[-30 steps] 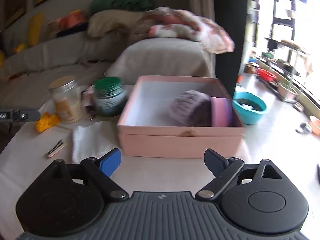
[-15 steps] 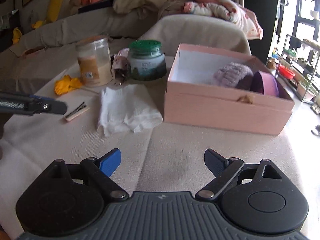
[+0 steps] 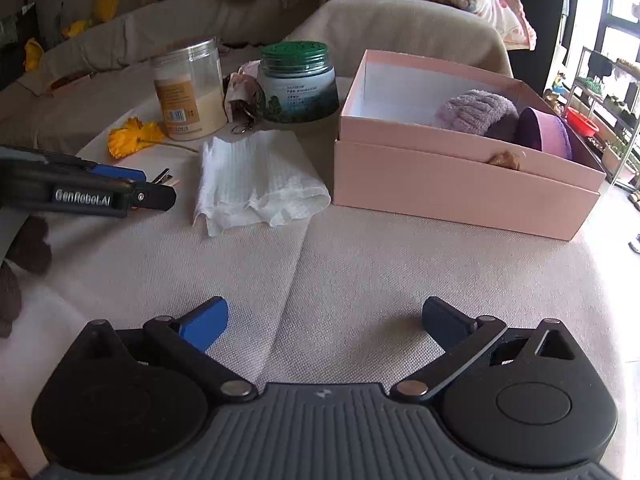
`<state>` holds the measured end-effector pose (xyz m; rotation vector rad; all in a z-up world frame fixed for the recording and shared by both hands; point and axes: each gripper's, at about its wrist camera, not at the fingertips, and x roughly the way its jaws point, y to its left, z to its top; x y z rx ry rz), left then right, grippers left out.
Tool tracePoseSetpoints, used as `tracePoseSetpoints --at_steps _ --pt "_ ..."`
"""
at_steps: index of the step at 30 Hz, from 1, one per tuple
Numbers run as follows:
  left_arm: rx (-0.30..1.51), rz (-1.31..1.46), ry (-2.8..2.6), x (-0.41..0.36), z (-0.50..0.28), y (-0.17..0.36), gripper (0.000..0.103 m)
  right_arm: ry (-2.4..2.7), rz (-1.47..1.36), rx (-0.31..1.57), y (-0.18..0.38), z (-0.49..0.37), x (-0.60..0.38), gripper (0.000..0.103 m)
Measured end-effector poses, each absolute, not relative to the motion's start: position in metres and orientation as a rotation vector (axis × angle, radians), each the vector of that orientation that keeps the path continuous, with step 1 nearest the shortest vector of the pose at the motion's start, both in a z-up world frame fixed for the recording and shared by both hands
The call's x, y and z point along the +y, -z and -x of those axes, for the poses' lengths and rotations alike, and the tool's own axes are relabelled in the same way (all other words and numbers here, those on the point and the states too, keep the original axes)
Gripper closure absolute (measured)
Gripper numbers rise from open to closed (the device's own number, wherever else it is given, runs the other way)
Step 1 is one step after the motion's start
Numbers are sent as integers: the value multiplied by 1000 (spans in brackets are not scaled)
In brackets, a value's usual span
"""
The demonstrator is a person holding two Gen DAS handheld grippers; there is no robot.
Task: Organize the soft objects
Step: 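Grasp the hair clip on the table with the left tool, then grasp the orange flower with the right tool while the left tool holds the clip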
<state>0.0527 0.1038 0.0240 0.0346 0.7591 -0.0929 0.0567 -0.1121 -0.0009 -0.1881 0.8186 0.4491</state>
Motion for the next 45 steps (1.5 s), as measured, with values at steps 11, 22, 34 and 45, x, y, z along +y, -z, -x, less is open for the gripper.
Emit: tracePoseSetpoints --at_steps 11,22,34,45 --pt "642 110 88 148 -20 -31 80 -562 346 641 -38 -55 -66 1" --pt "479 242 -182 250 44 -68 80 -888 444 639 -44 -113 74 34" --pt "496 340 -187 270 46 -52 80 -911 468 690 -18 -131 137 47" --pt "485 312 -101 237 62 -70 80 -948 273 573 -120 -58 40 90"
